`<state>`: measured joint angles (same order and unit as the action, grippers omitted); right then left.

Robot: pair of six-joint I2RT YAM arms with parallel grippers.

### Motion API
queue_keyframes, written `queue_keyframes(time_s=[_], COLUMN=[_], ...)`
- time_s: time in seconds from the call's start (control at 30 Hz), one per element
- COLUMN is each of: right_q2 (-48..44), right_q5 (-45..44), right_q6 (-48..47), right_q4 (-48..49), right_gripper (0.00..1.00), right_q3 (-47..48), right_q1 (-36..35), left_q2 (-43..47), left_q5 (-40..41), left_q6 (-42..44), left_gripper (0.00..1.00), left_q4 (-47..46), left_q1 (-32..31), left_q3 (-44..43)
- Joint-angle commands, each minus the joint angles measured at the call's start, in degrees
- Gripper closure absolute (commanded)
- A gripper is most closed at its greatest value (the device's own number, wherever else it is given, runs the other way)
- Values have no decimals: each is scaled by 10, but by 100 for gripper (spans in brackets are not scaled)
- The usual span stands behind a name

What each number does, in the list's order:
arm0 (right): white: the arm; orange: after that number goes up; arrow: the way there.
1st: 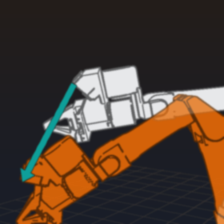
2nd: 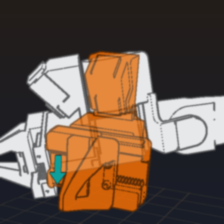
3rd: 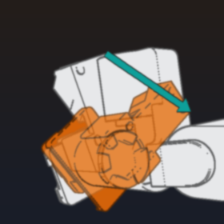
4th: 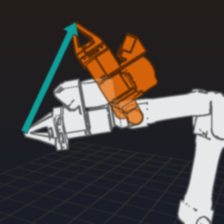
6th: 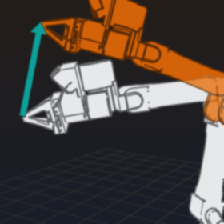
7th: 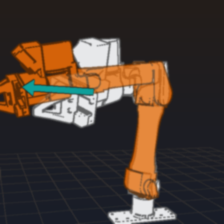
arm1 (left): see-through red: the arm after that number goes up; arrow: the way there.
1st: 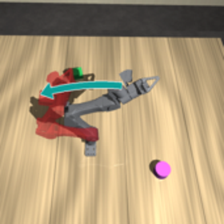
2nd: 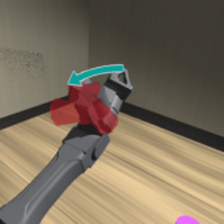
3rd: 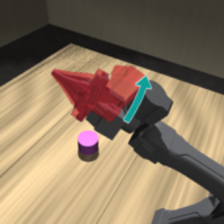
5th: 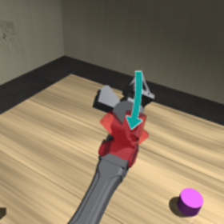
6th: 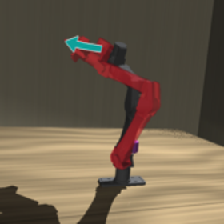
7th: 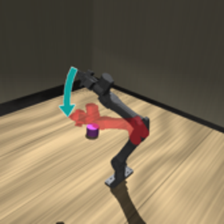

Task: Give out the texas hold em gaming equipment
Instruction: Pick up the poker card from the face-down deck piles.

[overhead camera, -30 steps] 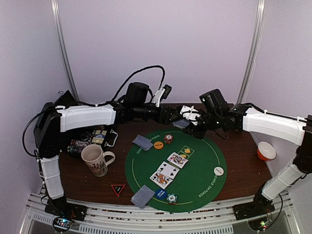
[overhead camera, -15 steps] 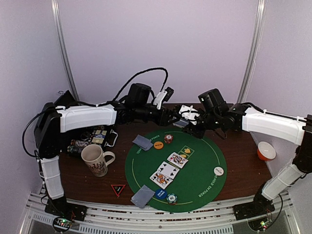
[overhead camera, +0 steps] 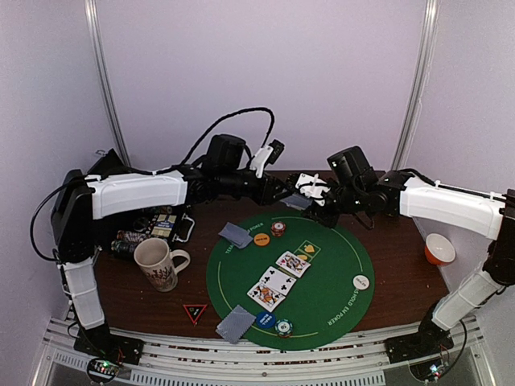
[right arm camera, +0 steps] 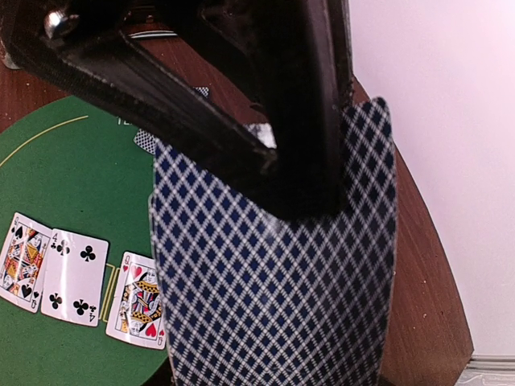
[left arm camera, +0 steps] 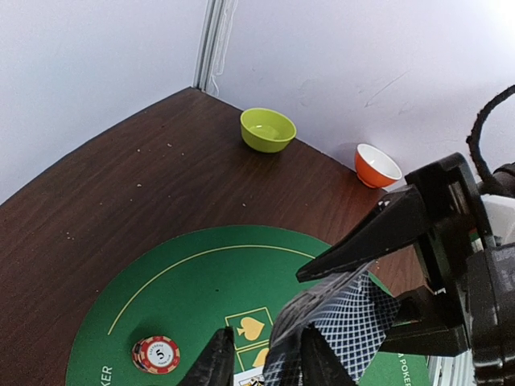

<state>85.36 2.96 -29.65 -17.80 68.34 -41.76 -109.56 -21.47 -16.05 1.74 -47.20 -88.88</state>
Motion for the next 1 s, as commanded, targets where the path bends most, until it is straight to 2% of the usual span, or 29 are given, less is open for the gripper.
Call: queue_keyframes(time_s=[0.0,0.1,0.13,0.2,0.23,0.4,0.47,0.6,0.63,0.67,0.83,0.97], right_q2=[-2,-4,-5,-6,-5,-7,-10,-14,-15,-16,-20,-21], right_q5=[-2,-2,-3,-2,-2,-2,-2,0,1,2,2,0], right_q6=[-2,-4,-5,-5,-5,-5,-4,-2,-2,-2,-1,0], right_q4=[6,6,6,6,6,6,8,9,9,9,9,9], right_gripper=[55,55,55,55,55,55,55,55,55,55,55,55], right_q3=[20,20,20,19,19,18,16,9,9,9,8,7], right_q1=[-1,1,2,3,3,7,9,15,15,15,16,19], left_q2=[23,27,28,29,30,37,41,47,47,46,43,48], left_q5=[-6,-2,1,5,2,-9,-6,1,-2,-8,-27,-29], left_q6=[14,18,19,19,20,19,21,26,28,28,27,29], left_gripper=[67,67,71,86,89,90,90,74,73,74,100,100], left_q4=[-15,-7,-4,0,0,-3,-2,-1,-3,-3,-4,-8], left_q1=[4,4,4,4,4,4,4,4,4,4,4,4], left_q3=[4,4,4,4,5,11,12,16,17,17,15,16])
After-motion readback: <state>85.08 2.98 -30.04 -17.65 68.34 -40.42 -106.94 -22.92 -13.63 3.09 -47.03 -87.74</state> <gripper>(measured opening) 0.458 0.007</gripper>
